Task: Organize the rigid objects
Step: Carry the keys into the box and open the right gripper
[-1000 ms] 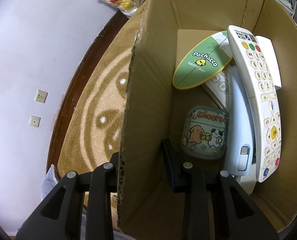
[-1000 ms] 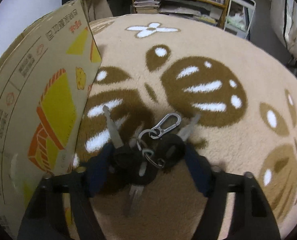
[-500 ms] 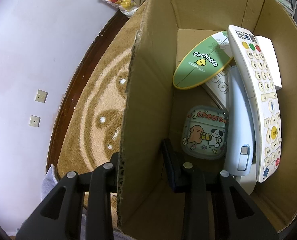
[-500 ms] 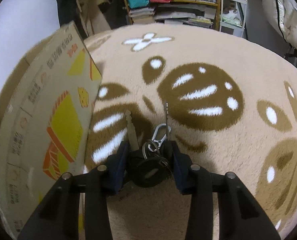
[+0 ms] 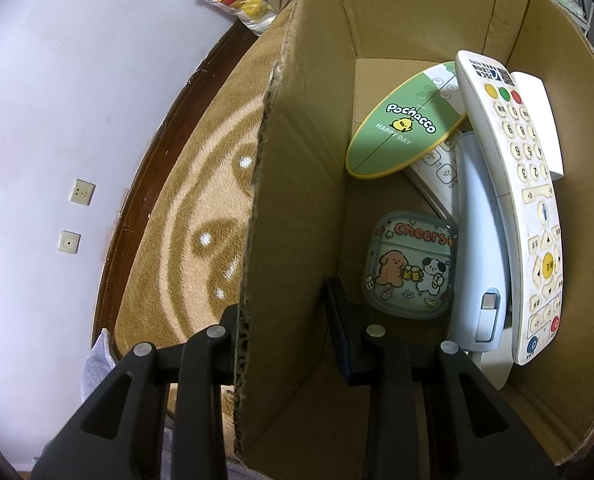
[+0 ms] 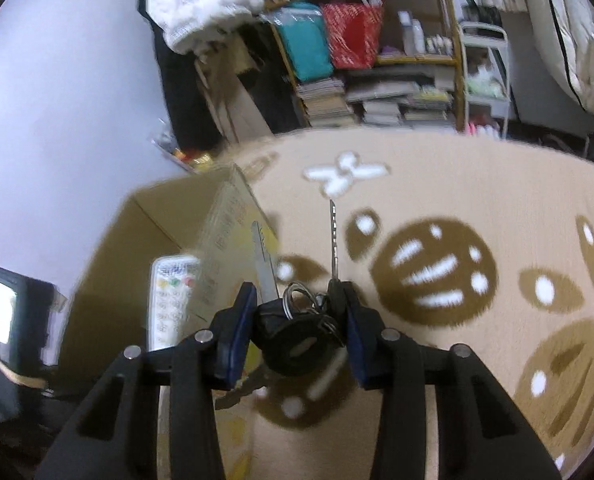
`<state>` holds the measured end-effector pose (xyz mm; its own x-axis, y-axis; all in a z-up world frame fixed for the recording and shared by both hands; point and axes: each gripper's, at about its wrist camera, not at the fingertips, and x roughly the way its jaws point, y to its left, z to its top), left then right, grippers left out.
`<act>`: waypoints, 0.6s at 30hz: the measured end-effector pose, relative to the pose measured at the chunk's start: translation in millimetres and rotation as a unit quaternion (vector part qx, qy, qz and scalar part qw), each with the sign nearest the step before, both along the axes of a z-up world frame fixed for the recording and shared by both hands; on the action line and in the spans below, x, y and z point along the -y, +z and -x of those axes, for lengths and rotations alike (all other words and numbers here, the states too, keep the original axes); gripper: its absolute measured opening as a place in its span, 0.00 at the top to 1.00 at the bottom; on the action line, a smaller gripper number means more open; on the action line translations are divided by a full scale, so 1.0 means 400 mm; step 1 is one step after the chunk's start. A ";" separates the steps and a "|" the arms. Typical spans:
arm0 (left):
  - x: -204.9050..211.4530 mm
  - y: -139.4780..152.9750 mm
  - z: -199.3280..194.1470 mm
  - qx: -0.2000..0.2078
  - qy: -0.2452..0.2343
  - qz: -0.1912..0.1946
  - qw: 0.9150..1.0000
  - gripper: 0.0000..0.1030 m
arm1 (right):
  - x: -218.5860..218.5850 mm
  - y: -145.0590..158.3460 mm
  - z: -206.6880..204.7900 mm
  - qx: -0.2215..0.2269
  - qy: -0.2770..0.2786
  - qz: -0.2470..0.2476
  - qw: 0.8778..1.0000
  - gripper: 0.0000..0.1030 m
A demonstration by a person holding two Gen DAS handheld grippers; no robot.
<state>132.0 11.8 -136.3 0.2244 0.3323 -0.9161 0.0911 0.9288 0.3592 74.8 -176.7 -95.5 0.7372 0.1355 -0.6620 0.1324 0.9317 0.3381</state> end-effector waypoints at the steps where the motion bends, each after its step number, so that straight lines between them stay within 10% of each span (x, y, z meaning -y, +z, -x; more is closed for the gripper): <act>1: 0.000 0.000 0.000 0.000 0.000 0.000 1.000 0.71 | -0.006 0.016 0.002 0.011 0.004 -0.004 1.000 0.58; 18: -0.010 0.004 0.003 -0.001 0.008 0.015 1.000 0.71 | -0.118 0.091 0.007 0.067 0.086 -0.025 0.994 0.58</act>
